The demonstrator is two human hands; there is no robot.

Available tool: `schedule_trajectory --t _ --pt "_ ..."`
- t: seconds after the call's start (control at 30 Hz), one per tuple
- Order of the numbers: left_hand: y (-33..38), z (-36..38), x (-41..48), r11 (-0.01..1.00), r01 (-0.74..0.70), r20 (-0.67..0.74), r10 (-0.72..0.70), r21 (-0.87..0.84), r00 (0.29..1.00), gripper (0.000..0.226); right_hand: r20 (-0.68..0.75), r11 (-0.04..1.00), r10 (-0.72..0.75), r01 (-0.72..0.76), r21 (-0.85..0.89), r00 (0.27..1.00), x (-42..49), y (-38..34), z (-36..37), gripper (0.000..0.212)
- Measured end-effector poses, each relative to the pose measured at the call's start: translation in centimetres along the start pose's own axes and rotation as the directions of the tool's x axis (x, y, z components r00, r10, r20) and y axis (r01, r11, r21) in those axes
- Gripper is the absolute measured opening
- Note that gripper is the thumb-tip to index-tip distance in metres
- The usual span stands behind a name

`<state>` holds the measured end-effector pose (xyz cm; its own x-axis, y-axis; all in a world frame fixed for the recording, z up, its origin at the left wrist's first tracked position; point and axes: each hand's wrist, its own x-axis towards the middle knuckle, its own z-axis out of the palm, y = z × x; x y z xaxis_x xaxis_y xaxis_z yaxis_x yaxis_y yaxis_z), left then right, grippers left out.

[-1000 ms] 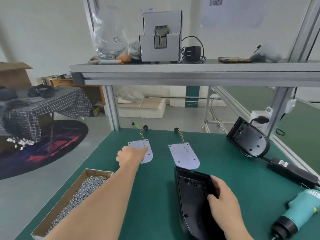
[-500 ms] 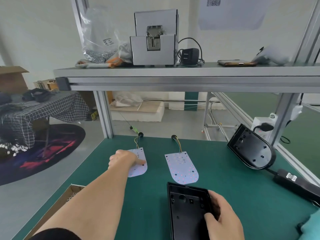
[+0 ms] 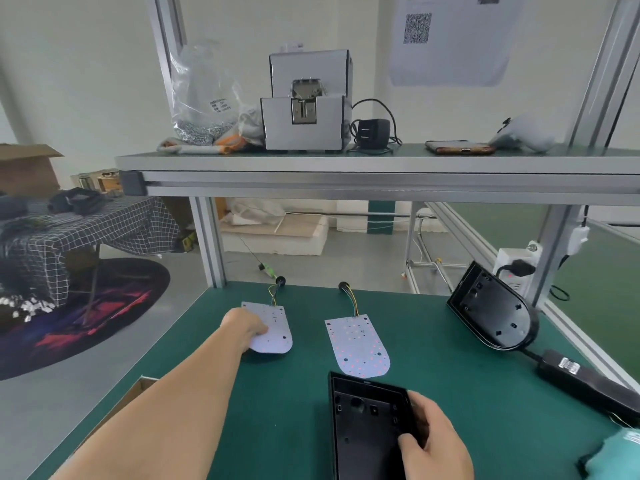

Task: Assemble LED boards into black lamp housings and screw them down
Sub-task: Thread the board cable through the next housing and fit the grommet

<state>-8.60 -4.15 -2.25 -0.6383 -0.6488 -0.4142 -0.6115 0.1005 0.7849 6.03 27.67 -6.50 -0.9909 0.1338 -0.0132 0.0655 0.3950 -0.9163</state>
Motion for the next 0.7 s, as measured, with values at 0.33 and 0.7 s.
schedule_trajectory --t 0.33,0.7 --pt "-2.3 -3.2 -11.2 0.783 -0.048 0.532 0.465 -0.620 0.708 0.034 -0.043 0.993 -0.020 0.025 0.116 0.999 0.2 0.3 -0.4 0.046" --pt "-4.2 -6.0 -22.6 0.703 -0.219 0.636 0.708 -0.677 0.307 0.043 -0.133 0.950 -0.199 0.224 0.219 0.971 0.7 -2.0 -2.3 0.097"
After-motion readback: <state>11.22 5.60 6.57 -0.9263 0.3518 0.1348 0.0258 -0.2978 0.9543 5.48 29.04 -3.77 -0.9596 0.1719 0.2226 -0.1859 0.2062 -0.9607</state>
